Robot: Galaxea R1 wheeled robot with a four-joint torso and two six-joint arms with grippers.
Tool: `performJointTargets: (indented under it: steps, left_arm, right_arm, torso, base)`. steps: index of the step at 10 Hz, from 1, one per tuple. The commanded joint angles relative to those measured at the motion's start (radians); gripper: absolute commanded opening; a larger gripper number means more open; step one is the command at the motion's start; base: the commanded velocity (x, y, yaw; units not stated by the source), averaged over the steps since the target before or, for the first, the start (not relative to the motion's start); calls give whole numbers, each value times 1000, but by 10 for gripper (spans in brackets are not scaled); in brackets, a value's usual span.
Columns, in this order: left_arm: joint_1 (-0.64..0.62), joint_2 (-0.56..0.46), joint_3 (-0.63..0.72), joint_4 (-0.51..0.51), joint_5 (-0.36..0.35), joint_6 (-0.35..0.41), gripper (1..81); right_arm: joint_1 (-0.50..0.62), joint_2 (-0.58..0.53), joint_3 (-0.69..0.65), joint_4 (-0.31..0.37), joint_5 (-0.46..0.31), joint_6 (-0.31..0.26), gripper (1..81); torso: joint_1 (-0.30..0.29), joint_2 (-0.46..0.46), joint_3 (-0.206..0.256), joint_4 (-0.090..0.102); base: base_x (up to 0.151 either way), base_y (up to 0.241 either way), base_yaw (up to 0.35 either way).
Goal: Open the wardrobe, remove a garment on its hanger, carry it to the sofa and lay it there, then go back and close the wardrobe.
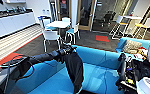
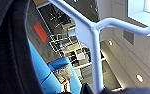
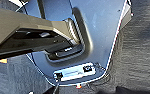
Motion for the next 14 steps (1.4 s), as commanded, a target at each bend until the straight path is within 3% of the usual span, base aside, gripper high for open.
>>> performJointTargets:
  steps: [1,4,10,14]
  left_arm:
    - [-189,-21,-81,16,-26,-3,10]
    - [-111,-76,-103,36,-26,-1,10]
    - [58,-214,-100,220,-23,-1,10]
    - [165,-240,-120,285,-24,-1,10]
  right_arm:
    - [-4,-3,-4,-2,-51,1,811]
    - [-1,2,-2,-3,-51,1,811]
    - [-3,4,-2,-3,-51,0,811]
    - [-4,4,-2,-5,-51,0,811]
  torso:
    - [0,0,0,0]
    - [0,0,0,0]
    - [0,0,0,0]
    - [0,0,0,0]
  base:
    - [0,0,0]
    - [0,0,0]
    - [0,0,0]
    - [0,0,0]
